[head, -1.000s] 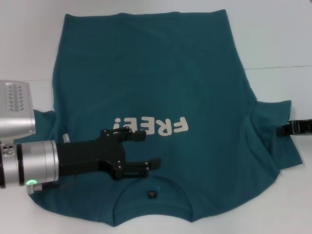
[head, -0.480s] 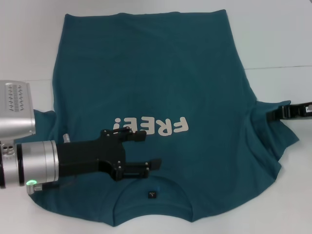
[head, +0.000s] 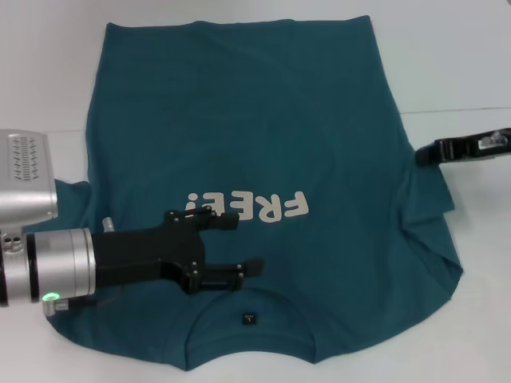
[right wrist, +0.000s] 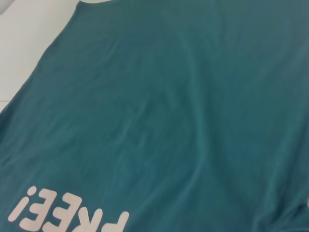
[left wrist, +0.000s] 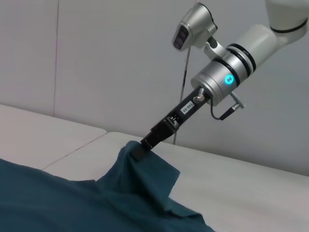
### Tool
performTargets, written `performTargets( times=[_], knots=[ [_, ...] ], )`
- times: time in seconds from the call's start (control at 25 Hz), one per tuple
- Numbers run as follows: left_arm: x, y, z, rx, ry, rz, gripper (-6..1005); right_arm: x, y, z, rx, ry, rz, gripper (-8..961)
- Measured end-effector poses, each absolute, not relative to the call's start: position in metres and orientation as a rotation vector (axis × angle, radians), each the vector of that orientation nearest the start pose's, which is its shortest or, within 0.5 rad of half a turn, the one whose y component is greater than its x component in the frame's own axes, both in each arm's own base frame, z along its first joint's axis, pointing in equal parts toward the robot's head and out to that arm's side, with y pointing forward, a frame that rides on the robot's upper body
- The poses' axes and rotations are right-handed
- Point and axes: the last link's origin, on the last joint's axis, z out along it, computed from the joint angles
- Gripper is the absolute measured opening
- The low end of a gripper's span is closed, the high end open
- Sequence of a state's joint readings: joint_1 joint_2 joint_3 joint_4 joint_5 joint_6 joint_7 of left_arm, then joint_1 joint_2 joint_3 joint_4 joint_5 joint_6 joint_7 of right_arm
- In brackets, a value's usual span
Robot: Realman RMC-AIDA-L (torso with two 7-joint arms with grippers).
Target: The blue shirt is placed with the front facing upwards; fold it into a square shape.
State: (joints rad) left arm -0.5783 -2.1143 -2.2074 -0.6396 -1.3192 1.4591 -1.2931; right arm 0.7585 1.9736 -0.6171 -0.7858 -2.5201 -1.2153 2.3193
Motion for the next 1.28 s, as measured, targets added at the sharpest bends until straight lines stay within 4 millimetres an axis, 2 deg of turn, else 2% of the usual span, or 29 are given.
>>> performTargets(
  times=[0.32,0.64,1.28],
  knots=[
    [-0.218,0.344,-0.037,-2.802,-0.390,-0.729,846,0.257,0.440,0.060,-2.184,1.300,0.118,22],
    [-0.219,0.343,-0.038,-2.799,-0.388,-0.726,846,0.252,0.443,0.042,-2.215,1.279,0.067,22],
    [-0.218,0.342,-0.039,-2.800,-0.386,-0.730,846,0.243,0.456,0.031,-2.204,1.204,0.050,21]
  ],
)
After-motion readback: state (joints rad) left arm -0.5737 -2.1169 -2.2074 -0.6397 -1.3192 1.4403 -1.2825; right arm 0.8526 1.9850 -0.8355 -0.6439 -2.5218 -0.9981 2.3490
